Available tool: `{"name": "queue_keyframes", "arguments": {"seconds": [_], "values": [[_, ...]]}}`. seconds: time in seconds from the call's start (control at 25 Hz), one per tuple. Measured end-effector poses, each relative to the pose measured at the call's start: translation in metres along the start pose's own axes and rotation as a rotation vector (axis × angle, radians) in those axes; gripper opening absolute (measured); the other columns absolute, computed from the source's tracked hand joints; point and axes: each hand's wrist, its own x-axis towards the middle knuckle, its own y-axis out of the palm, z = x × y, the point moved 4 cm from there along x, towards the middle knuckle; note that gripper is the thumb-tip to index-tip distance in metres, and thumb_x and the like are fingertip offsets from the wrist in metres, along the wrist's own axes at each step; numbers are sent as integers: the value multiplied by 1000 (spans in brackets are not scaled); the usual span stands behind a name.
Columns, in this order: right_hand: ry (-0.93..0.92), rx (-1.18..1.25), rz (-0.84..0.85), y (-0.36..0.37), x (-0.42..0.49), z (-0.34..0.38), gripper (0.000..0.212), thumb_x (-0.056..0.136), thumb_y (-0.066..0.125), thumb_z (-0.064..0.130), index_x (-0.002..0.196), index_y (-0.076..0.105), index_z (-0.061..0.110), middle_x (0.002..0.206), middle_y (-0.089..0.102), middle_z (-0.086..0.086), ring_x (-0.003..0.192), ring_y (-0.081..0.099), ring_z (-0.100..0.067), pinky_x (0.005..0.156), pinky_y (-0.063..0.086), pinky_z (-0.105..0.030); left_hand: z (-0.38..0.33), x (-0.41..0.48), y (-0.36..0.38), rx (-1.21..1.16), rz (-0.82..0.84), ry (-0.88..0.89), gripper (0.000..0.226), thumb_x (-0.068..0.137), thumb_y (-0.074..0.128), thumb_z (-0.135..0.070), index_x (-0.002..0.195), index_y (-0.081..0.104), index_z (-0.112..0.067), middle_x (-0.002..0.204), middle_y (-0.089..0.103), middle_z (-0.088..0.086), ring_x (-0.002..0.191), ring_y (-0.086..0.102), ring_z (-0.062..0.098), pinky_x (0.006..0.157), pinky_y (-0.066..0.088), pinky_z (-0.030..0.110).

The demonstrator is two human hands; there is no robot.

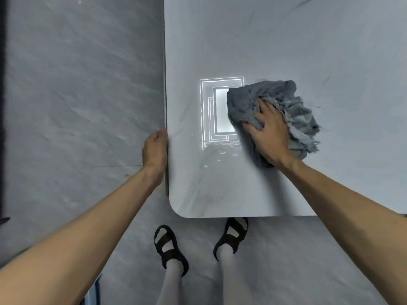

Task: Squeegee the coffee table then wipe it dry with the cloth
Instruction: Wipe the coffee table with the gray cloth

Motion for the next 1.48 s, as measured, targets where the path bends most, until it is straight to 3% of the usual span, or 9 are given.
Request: {"name": "queue_keyframes", "arguments": {"seconds": [0.24, 0.36, 0.52, 0.68, 0.8, 0.96, 1.16, 1.32, 1.48], "values": [[-209, -76, 222, 47, 5, 61, 39, 83, 57, 42, 110, 72, 20, 150, 43, 4, 139, 33, -16, 110, 33, -34, 6, 6, -7, -149, 160, -42, 31, 98, 45, -35, 80, 65, -20, 89, 71, 2, 78, 64, 13, 84, 52, 31], [-412, -145, 384, 67, -12, 90, 38, 79, 55, 43, 105, 71, 20, 149, 44, 1, 137, 36, -19, 106, 39, -40, 5, 4, -9, -180, 190, -42, 33, 100, 43, -36, 85, 67, -19, 88, 70, -2, 79, 66, 10, 78, 53, 24], [-560, -250, 480, 75, -21, 100, 57, 73, 50, 60, 118, 55, 26, 149, 39, -5, 136, 35, -23, 106, 40, -44, 3, 1, -10, -79, 231, -4, 39, 97, 46, -42, 106, 69, -12, 112, 71, 7, 109, 64, 25, 103, 47, 40], [-294, -218, 359, 72, -16, 96, 108, 61, 49, 86, 148, 28, 25, 153, 20, -12, 140, 17, -32, 116, 20, -52, 5, 1, -11, -28, 195, 10, 54, 86, 48, -51, 114, 66, -9, 117, 69, 10, 113, 63, 30, 104, 45, 47], [-84, -190, 286, 84, -16, 102, 102, 66, 34, 90, 147, 32, 28, 157, 13, -15, 144, 7, -38, 117, 9, -53, 8, 3, -10, -36, 178, -7, 57, 81, 48, -53, 115, 65, -10, 115, 69, 11, 111, 63, 32, 102, 47, 49], [-18, -446, 157, 92, -13, 113, 93, 74, 39, 80, 144, 33, 19, 146, 31, -24, 135, 26, -44, 110, 24, -56, 10, 0, -13, -26, 187, -4, 57, 81, 48, -53, 117, 64, -13, 115, 70, 8, 111, 64, 28, 102, 47, 47], [-322, -491, 164, 96, -31, 126, 56, 82, 39, 60, 121, 50, 20, 119, 53, -16, 111, 46, -31, 93, 37, -47, 9, -2, -16, -41, 175, 17, 42, 97, 46, -40, 124, 61, -12, 118, 68, 4, 113, 63, 24, 103, 47, 40], [-726, -426, 350, 101, -73, 123, 48, 78, 42, 60, 109, 57, 27, 106, 56, -6, 98, 49, -24, 84, 39, -41, 5, -25, -15, 417, 117, 253, 50, 98, 41, -46, 136, 49, -15, 134, 58, 8, 125, 53, 26, 99, 42, 32], [-928, -416, 459, 78, -83, 90, 48, 78, 49, 59, 116, 58, 31, 101, 52, -1, 91, 45, -20, 79, 42, -39, 4, -56, 8, 779, 232, 506, 58, 100, 36, -43, 148, 30, -12, 156, 30, 10, 146, 24, 24, 118, 25, 42]]}}
